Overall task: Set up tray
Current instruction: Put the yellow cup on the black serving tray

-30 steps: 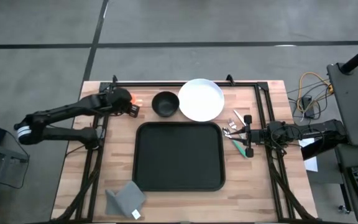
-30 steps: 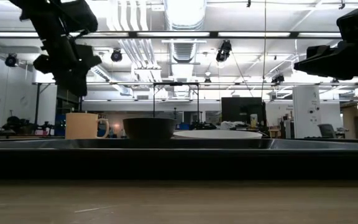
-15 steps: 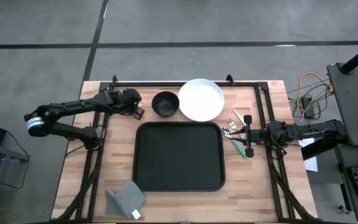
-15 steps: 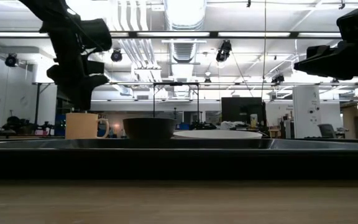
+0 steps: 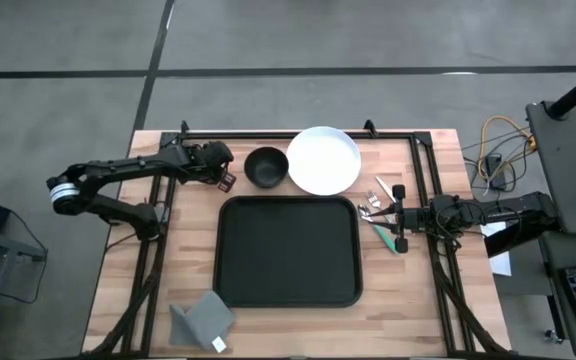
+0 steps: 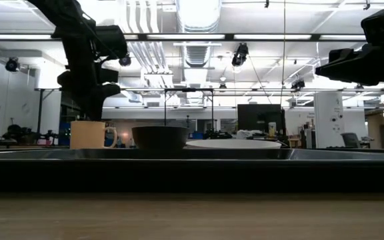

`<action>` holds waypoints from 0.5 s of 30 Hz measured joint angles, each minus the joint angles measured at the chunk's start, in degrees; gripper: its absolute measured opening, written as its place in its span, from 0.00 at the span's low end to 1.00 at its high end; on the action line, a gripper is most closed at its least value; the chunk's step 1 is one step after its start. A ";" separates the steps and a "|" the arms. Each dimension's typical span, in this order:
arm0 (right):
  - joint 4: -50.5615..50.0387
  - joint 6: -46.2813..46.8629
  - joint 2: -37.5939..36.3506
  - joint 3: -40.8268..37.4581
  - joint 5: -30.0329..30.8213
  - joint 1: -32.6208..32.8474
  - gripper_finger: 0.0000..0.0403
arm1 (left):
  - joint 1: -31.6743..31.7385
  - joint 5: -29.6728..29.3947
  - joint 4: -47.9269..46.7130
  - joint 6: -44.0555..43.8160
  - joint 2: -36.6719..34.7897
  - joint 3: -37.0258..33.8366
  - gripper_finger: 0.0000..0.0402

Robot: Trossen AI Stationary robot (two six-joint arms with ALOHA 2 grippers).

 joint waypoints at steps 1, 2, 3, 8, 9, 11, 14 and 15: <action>0.00 0.00 0.00 0.02 0.00 0.01 0.17 | 0.00 -0.06 0.01 0.42 0.00 0.00 0.21; -0.02 0.00 0.01 0.02 0.00 -0.01 0.17 | 0.00 -0.16 0.00 0.70 0.00 0.00 0.21; -0.01 0.00 0.00 0.02 0.00 -0.01 0.17 | 0.00 -0.21 0.00 0.75 0.02 -0.02 0.21; 0.01 0.00 0.02 0.01 0.00 -0.01 0.17 | 0.00 -0.27 -0.01 0.83 0.61 -0.44 0.21; -0.01 0.00 0.01 0.00 0.00 -0.01 0.17 | 0.00 -0.28 0.00 0.83 0.75 -0.48 0.21; -0.01 -0.01 0.02 0.02 0.00 -0.01 0.17 | 0.02 -0.35 0.05 0.84 1.11 -0.55 0.21; -0.01 0.00 0.02 0.01 0.00 -0.01 0.17 | 0.02 -0.38 0.02 1.11 1.61 -0.54 0.21; -0.01 0.00 0.02 0.01 0.00 -0.01 0.17 | 0.02 -0.36 -0.01 1.36 1.62 -0.46 0.21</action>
